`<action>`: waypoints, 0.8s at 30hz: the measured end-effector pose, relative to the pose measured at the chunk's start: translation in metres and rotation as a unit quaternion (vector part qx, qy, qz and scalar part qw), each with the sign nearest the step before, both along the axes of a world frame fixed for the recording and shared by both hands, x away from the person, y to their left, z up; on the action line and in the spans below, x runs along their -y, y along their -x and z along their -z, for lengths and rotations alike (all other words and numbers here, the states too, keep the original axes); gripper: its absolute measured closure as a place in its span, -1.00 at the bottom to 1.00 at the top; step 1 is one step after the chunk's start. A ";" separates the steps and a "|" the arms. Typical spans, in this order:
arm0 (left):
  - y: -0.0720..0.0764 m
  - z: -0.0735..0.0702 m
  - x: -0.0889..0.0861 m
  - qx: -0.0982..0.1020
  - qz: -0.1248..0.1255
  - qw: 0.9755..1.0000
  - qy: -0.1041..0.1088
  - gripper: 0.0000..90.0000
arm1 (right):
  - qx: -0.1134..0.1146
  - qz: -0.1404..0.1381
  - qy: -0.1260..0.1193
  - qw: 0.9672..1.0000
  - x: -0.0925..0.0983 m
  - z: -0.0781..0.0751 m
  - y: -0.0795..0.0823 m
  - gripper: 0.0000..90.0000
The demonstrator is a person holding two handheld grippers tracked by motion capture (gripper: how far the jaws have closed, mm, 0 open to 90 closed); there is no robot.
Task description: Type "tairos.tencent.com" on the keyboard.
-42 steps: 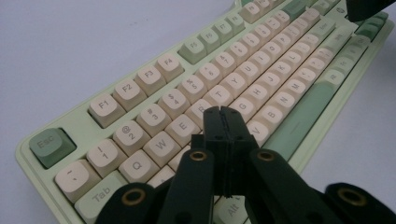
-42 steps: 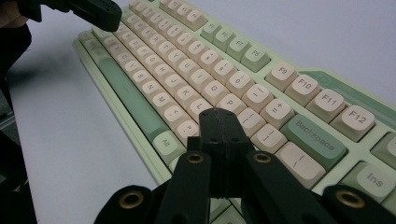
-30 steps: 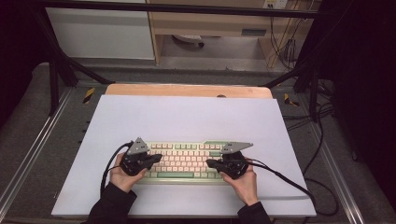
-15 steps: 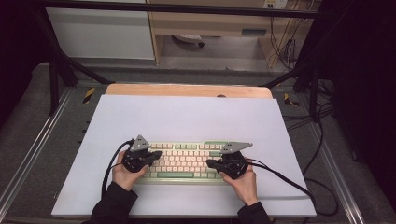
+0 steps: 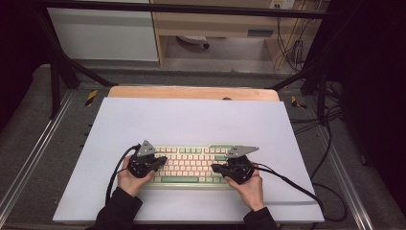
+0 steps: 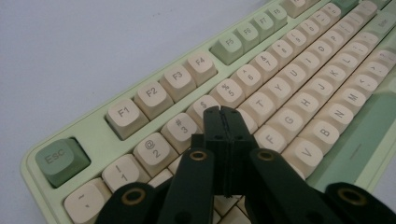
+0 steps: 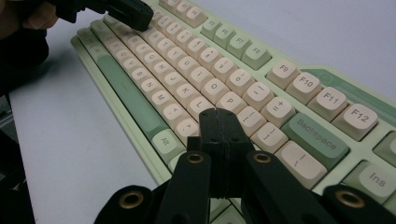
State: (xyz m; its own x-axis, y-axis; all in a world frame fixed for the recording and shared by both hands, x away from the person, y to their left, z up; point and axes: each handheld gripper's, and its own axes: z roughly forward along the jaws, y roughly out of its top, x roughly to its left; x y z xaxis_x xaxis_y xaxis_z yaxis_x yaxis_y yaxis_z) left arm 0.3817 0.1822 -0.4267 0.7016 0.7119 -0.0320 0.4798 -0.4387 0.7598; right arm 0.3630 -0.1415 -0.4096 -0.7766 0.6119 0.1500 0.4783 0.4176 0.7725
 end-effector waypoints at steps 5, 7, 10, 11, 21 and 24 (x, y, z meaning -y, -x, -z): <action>0.000 0.001 0.000 0.001 0.000 1.000 0.000 1.00 | 0.001 0.000 0.000 1.000 0.000 0.000 0.000 1.00; 0.000 0.002 0.000 0.000 0.001 1.000 -0.002 1.00 | 0.001 0.000 0.001 1.000 0.000 0.000 0.000 1.00; 0.000 0.003 0.001 -0.001 0.001 1.000 -0.002 1.00 | 0.001 0.000 0.000 1.000 0.000 0.000 0.000 1.00; 0.000 0.003 0.001 -0.001 0.001 1.000 -0.002 1.00 | 0.001 0.000 0.000 1.000 0.000 0.000 0.000 1.00; 0.004 -0.002 -0.002 0.005 0.005 1.000 0.007 0.99 | 0.001 0.000 -0.003 1.000 -0.001 -0.001 0.001 1.00; 0.006 -0.004 -0.003 0.006 0.007 1.000 0.009 1.00 | 0.001 -0.001 -0.005 1.000 -0.001 -0.001 0.001 1.00</action>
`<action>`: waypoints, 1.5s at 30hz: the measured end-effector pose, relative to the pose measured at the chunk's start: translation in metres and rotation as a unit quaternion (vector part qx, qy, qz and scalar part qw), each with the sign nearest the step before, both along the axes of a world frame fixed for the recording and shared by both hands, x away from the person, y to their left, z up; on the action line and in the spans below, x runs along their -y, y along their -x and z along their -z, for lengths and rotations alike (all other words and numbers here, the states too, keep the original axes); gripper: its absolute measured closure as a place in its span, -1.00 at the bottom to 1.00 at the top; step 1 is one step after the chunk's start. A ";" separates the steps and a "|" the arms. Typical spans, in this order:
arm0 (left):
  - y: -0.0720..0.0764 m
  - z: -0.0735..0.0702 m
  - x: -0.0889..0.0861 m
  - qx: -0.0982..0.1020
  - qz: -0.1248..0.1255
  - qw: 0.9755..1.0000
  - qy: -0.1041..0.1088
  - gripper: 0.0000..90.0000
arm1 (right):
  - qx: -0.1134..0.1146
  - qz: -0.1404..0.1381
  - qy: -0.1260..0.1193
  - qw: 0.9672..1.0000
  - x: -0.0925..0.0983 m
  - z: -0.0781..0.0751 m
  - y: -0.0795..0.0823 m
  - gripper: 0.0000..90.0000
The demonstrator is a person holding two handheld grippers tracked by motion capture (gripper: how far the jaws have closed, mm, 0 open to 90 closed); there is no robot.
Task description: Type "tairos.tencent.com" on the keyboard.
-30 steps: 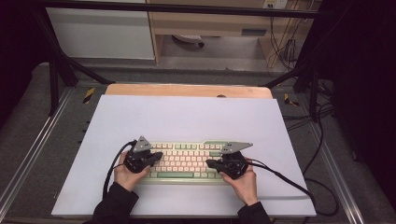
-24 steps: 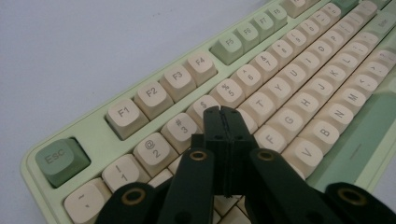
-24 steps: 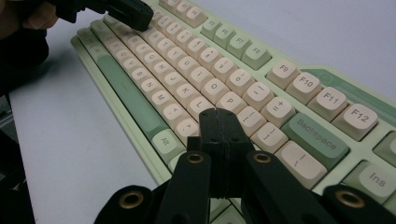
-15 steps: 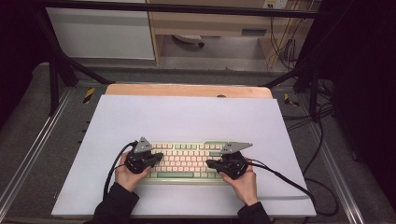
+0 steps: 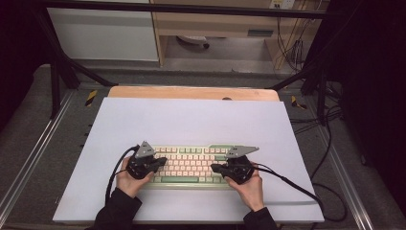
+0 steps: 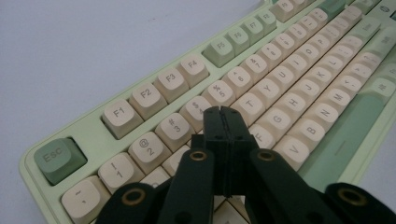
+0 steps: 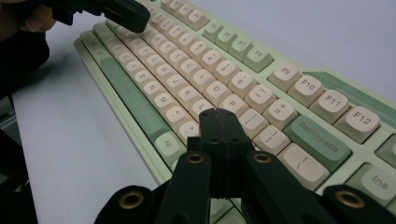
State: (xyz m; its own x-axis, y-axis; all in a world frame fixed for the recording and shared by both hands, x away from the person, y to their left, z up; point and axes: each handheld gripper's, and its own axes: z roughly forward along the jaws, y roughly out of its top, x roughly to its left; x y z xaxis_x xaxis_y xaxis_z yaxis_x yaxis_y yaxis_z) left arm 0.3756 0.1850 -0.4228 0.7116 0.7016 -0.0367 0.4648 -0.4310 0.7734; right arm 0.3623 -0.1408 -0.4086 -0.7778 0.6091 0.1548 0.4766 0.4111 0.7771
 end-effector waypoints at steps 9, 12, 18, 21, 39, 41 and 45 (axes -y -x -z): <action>0.006 -0.003 -0.005 0.000 0.004 1.000 0.005 1.00 | 0.000 -0.004 -0.001 1.000 -0.004 0.000 0.000 1.00; 0.007 -0.004 -0.007 0.000 0.005 1.000 0.005 1.00 | -0.001 -0.006 -0.001 1.000 -0.007 0.000 0.000 1.00; 0.010 -0.004 -0.010 0.001 0.005 1.000 0.008 1.00 | 0.001 -0.008 -0.002 1.000 -0.011 0.000 0.001 1.00; 0.011 -0.004 -0.012 -0.001 0.005 1.000 0.008 1.00 | 0.000 -0.013 0.001 1.000 -0.015 0.000 0.001 1.00; 0.015 -0.005 -0.020 0.000 0.002 1.000 0.012 0.99 | 0.001 -0.039 0.010 0.999 -0.050 0.002 0.000 1.00; 0.015 -0.005 -0.021 -0.001 0.001 1.000 0.014 1.00 | 0.000 -0.042 0.009 0.999 -0.055 0.003 0.000 1.00; 0.015 -0.006 -0.022 0.000 0.000 1.000 0.015 1.00 | -0.003 -0.044 0.011 0.999 -0.062 0.006 -0.001 1.00</action>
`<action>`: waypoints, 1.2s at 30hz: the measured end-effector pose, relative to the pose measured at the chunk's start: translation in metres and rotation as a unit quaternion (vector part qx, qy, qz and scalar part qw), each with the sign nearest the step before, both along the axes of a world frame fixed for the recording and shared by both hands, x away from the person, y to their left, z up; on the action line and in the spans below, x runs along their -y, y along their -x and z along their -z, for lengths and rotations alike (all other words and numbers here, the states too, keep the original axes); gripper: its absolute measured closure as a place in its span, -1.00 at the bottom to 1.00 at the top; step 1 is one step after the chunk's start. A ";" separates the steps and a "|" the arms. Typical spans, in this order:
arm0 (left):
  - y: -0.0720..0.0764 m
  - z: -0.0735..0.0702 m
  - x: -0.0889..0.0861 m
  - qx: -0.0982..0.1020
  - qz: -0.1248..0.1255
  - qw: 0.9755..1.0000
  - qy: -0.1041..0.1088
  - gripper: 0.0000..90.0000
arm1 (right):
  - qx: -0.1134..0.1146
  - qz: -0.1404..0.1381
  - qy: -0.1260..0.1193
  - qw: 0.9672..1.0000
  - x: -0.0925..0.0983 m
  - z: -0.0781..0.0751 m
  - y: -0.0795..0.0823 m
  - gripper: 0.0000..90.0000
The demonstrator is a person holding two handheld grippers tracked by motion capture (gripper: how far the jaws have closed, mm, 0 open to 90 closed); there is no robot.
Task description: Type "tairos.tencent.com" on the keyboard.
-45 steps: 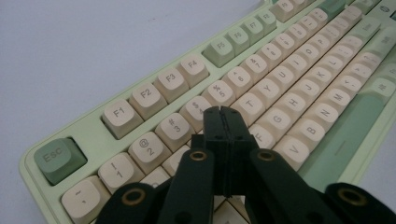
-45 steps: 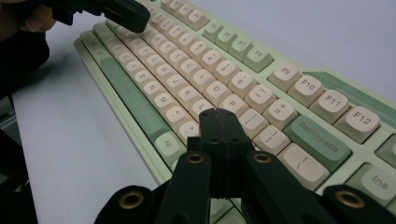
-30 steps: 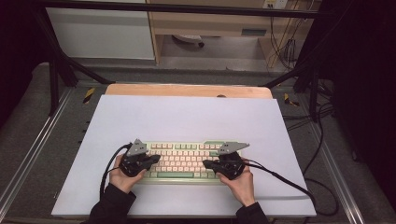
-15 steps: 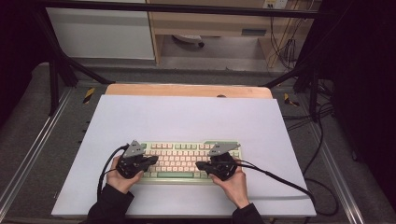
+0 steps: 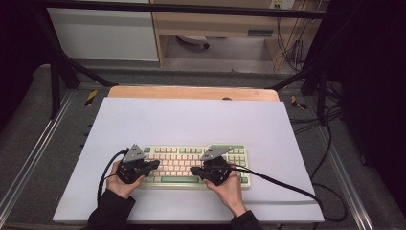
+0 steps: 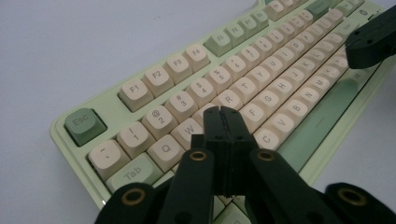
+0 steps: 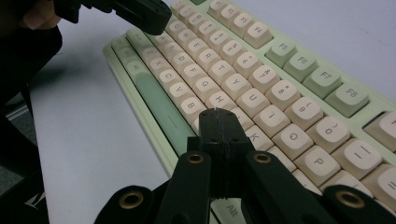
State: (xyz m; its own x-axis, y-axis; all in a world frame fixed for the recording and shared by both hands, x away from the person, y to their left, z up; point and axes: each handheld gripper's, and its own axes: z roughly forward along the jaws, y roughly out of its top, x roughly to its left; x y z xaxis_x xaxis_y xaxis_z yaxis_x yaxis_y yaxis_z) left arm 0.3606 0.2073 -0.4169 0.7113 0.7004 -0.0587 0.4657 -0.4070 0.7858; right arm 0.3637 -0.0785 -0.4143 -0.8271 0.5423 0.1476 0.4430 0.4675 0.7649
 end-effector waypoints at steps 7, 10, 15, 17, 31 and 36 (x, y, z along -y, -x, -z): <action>0.000 0.001 -0.001 -0.001 0.000 1.000 0.000 0.99 | -0.006 -0.001 -0.001 1.000 -0.011 0.006 -0.003 1.00; 0.000 0.001 -0.002 -0.001 -0.002 1.000 0.001 1.00 | -0.009 0.000 -0.002 1.000 -0.014 0.009 -0.005 1.00; -0.001 0.001 -0.001 -0.002 -0.001 1.000 0.001 0.99 | -0.010 0.003 -0.004 1.000 -0.016 0.012 -0.007 1.00; -0.001 0.001 -0.001 -0.002 -0.001 1.000 0.001 1.00 | -0.010 0.001 -0.004 1.000 -0.017 0.013 -0.008 1.00; -0.001 0.001 -0.001 -0.003 -0.001 1.000 0.000 1.00 | -0.011 -0.007 0.005 1.000 -0.022 0.017 -0.007 1.00; -0.001 0.002 -0.001 -0.003 0.000 1.000 0.000 0.99 | -0.013 -0.006 0.008 1.000 -0.023 0.017 -0.007 1.00</action>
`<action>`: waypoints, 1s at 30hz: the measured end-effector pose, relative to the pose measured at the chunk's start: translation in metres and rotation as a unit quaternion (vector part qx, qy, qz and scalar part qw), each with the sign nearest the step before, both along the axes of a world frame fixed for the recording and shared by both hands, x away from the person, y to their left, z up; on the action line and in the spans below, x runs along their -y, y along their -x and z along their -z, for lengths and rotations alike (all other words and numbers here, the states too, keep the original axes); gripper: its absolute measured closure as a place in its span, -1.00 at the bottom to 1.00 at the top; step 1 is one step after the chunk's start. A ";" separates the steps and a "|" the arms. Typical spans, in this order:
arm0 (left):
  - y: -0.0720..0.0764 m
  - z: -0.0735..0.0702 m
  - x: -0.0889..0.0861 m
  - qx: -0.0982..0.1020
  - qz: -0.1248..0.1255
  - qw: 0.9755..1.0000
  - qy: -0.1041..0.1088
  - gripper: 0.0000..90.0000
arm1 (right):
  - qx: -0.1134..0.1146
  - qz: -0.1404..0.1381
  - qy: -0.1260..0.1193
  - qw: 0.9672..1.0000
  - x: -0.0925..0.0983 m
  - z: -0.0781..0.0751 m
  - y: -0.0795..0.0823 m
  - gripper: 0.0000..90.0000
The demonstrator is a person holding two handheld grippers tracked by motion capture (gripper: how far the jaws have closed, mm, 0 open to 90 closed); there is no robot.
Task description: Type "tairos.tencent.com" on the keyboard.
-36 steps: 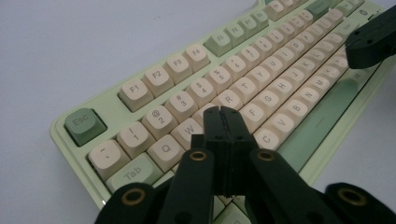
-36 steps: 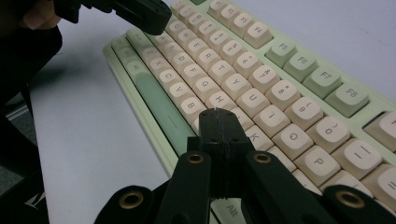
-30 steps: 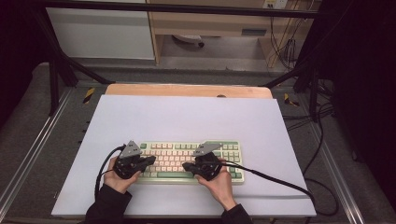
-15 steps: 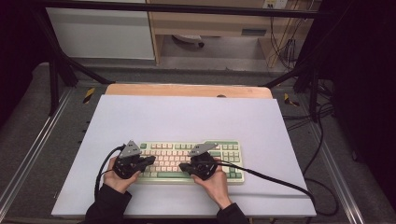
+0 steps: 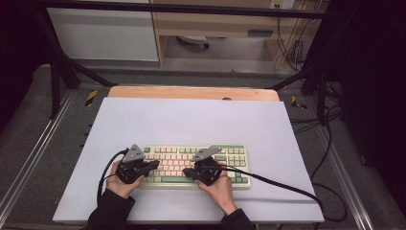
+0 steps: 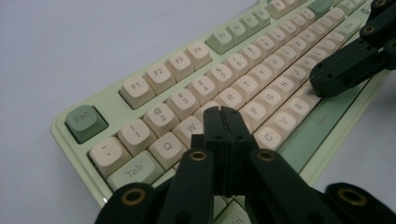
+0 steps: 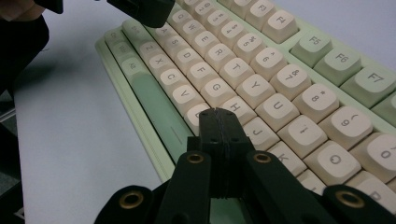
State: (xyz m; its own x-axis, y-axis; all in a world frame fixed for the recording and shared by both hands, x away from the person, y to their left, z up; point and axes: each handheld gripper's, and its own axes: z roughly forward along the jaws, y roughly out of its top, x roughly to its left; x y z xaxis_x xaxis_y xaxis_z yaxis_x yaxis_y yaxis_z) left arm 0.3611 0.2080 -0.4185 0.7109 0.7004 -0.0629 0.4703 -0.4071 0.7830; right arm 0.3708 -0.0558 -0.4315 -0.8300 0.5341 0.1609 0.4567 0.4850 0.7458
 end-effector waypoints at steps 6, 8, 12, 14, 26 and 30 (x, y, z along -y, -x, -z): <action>0.000 0.000 0.000 0.002 -0.001 1.000 0.002 0.99 | 0.001 -0.001 0.003 1.000 0.000 0.000 0.000 1.00; 0.000 -0.001 -0.001 0.002 -0.001 1.000 0.002 0.99 | 0.001 0.000 -0.001 1.000 0.001 -0.002 0.000 1.00; 0.000 -0.001 -0.001 0.002 0.000 1.000 0.003 1.00 | 0.006 0.001 -0.003 1.000 0.003 -0.008 0.001 1.00; 0.001 -0.001 -0.001 0.002 0.000 1.000 0.003 0.99 | 0.007 0.001 -0.003 1.000 0.006 -0.011 0.002 1.00; 0.001 -0.003 -0.001 0.003 0.000 1.000 0.005 0.99 | 0.021 0.008 0.000 1.000 0.023 -0.024 0.002 1.00; 0.001 -0.003 -0.001 0.004 0.000 1.000 0.005 0.99 | 0.020 0.016 -0.001 1.000 0.031 -0.024 0.002 1.00</action>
